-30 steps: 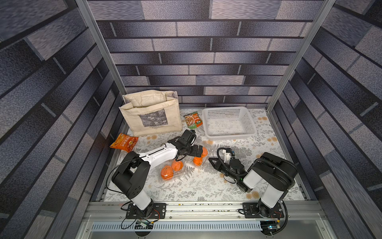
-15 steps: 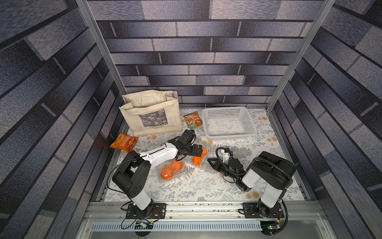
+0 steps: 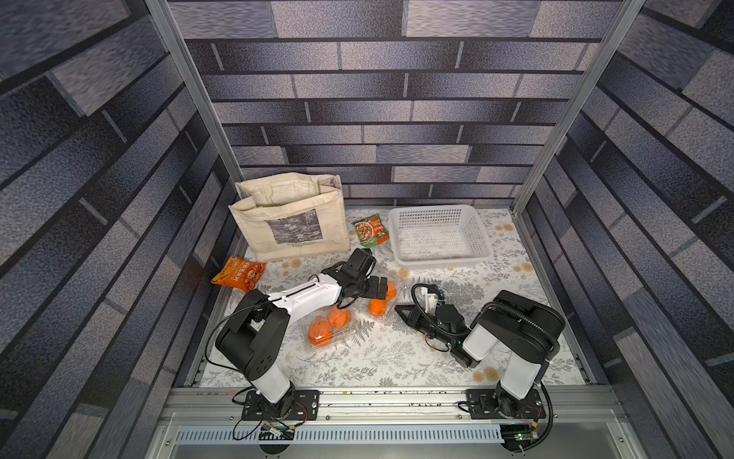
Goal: Take oranges out of containers
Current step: Open the packing box at the center of the board.
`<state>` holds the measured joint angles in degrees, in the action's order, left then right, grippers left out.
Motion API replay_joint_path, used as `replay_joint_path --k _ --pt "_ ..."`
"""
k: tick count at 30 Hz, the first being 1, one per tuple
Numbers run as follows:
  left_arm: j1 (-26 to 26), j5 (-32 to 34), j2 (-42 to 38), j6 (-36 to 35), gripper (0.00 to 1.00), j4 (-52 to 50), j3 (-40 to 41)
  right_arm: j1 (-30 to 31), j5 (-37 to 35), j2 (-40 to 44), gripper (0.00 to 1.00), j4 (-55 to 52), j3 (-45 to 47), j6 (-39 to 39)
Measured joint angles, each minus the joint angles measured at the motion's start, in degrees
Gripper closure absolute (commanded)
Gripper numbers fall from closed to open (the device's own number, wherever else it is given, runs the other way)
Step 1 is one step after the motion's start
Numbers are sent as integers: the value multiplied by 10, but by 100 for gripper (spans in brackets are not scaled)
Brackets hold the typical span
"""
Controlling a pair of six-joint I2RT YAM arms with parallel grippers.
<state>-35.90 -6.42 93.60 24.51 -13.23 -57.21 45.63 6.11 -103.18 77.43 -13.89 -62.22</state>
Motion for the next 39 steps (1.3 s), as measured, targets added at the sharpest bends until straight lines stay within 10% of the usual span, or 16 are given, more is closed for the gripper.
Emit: replay_joint_path --k 39 --pt "-1 23 0 45 0 24 14 13 0 -21 75 3 -17 -15"
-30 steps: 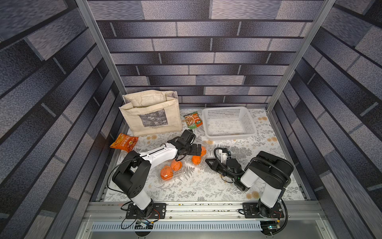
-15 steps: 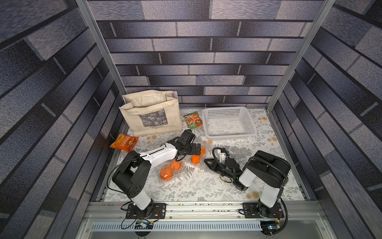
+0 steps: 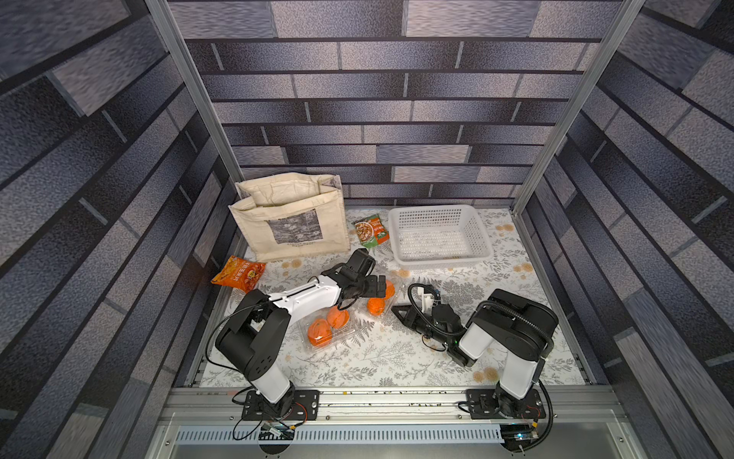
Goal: Take oranges out of containers
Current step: Open the packing box at the center of the board.
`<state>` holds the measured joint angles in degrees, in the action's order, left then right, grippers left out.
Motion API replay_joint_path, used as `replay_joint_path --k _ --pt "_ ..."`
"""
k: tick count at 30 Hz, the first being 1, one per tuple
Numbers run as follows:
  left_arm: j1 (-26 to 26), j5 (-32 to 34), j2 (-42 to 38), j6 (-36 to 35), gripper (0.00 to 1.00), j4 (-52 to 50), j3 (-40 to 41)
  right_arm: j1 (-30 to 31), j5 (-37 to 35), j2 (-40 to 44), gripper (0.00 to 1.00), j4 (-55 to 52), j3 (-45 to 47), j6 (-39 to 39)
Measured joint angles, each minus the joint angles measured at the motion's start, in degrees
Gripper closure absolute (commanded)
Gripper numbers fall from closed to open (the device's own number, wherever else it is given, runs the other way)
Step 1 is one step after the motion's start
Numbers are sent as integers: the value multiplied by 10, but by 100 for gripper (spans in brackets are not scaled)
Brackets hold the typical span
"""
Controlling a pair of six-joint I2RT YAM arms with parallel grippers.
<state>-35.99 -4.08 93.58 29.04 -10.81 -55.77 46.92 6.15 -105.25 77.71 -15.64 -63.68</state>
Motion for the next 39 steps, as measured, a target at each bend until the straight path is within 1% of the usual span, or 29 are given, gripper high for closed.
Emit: replay_joint_path --k 26,39 --pt "-5 14 -1 0 0 10 6 0 0 10 75 -1 0 -19" --pt "-7 15 -1 11 0 21 10 0 4 -16 75 11 -19 -30"
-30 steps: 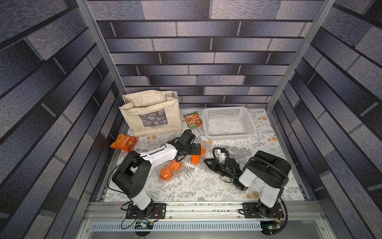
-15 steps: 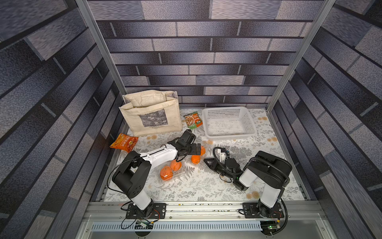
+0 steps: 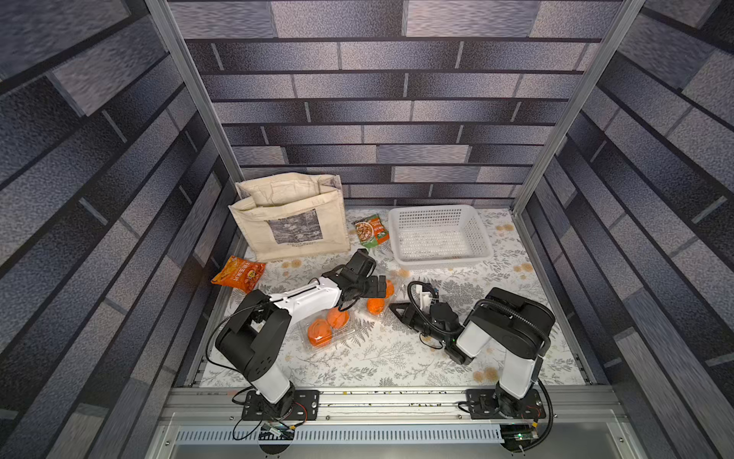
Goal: Take oranges out of containers
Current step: Open the packing box at the center of the board.
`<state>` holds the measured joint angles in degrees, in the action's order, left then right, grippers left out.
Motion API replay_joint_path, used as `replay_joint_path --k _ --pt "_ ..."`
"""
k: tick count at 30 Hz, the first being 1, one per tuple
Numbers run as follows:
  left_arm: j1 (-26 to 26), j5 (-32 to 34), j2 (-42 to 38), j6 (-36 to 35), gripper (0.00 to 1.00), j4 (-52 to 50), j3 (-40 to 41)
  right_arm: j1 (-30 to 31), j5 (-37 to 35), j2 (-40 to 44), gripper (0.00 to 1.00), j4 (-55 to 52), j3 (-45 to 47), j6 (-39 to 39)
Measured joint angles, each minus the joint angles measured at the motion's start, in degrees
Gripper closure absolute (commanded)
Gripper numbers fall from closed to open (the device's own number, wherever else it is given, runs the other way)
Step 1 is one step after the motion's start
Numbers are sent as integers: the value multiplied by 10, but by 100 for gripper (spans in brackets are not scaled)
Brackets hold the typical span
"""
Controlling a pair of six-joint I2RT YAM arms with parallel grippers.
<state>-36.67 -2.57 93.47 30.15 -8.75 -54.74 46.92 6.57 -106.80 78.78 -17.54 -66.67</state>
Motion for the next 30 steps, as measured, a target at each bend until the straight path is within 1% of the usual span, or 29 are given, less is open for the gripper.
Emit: replay_joint_path --k 8,11,15,16,17,18,21,23,26,30 --pt "-1 1 0 6 0 12 6 0 0 -8 68 -1 -8 -4" --pt "-2 2 0 10 0 16 7 0 -1 -9 61 -6 -11 -3" --pt "-5 3 0 15 0 19 8 0 -1 -9 58 -12 -11 -3" --pt "-5 3 0 15 0 19 8 0 -1 -9 54 -14 -11 -3" --pt "-5 3 0 16 0 19 8 0 -1 -9 45 -16 -11 -2" --pt "-5 3 0 17 0 19 8 0 -2 -9 43 -19 -11 -2" --pt "-7 3 0 18 0 19 8 0 -3 -9 42 -30 -11 0" --pt "-8 5 0 19 0 19 8 0 -2 -9 29 -26 -11 0" --pt "-8 5 0 21 0 23 8 0 -3 -4 20 -18 -12 2" --pt "-11 5 0 25 0 26 8 0 0 -2 19 -14 -12 3"
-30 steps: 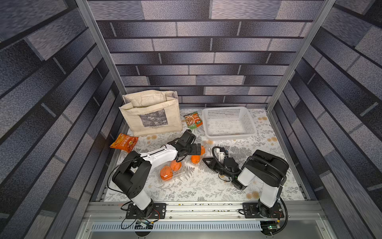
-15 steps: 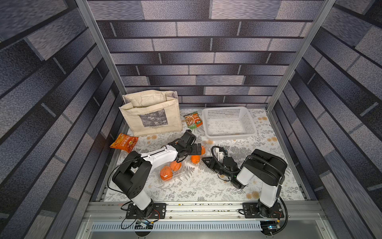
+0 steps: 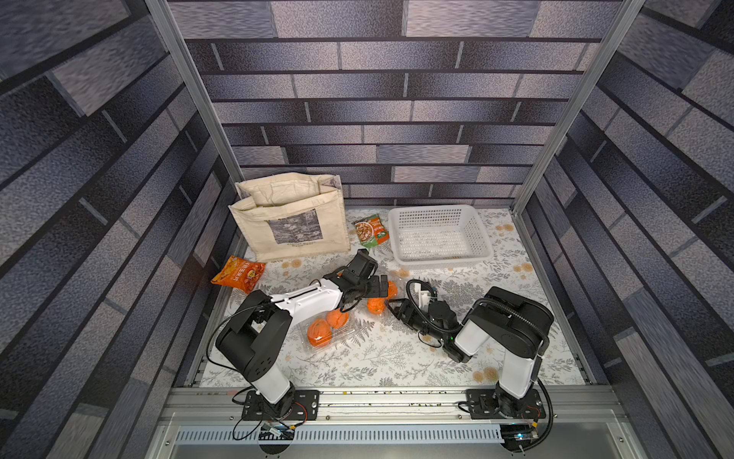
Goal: Take oranges out of containers
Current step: Open the packing box at the center of the board.
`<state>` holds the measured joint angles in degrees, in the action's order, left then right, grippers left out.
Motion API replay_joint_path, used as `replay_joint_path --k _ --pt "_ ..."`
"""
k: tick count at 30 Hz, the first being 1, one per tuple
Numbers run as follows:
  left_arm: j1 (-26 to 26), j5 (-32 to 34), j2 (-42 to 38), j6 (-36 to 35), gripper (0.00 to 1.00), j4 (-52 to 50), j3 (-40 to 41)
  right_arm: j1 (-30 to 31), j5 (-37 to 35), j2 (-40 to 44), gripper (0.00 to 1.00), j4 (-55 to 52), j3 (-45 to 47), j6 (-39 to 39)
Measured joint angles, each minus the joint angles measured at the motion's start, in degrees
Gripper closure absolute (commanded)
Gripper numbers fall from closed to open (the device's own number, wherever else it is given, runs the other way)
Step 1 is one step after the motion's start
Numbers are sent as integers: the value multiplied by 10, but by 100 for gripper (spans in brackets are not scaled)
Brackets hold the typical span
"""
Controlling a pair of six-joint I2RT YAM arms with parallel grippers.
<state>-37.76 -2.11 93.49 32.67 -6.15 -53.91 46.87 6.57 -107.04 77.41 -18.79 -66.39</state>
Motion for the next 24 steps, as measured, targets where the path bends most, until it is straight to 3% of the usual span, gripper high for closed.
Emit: replay_joint_path --k 7,9,11,13,20,23,24 --pt "-1 0 0 1 0 0 0 0 0 -1 23 1 0 0" --pt "-2 0 0 4 0 0 0 0 2 -7 38 5 0 1" --pt "-3 0 0 4 0 -3 0 1 5 -18 62 2 -1 -3" --pt "-9 0 0 4 0 -5 0 0 5 -26 76 4 -1 -8" --pt "-11 2 -3 4 0 -19 0 0 2 -23 87 18 -7 -7" --pt "-11 2 -3 4 0 -22 0 0 1 -23 100 18 -7 -5" --pt "-11 1 -3 4 0 -23 0 0 1 -23 100 19 -7 -6"
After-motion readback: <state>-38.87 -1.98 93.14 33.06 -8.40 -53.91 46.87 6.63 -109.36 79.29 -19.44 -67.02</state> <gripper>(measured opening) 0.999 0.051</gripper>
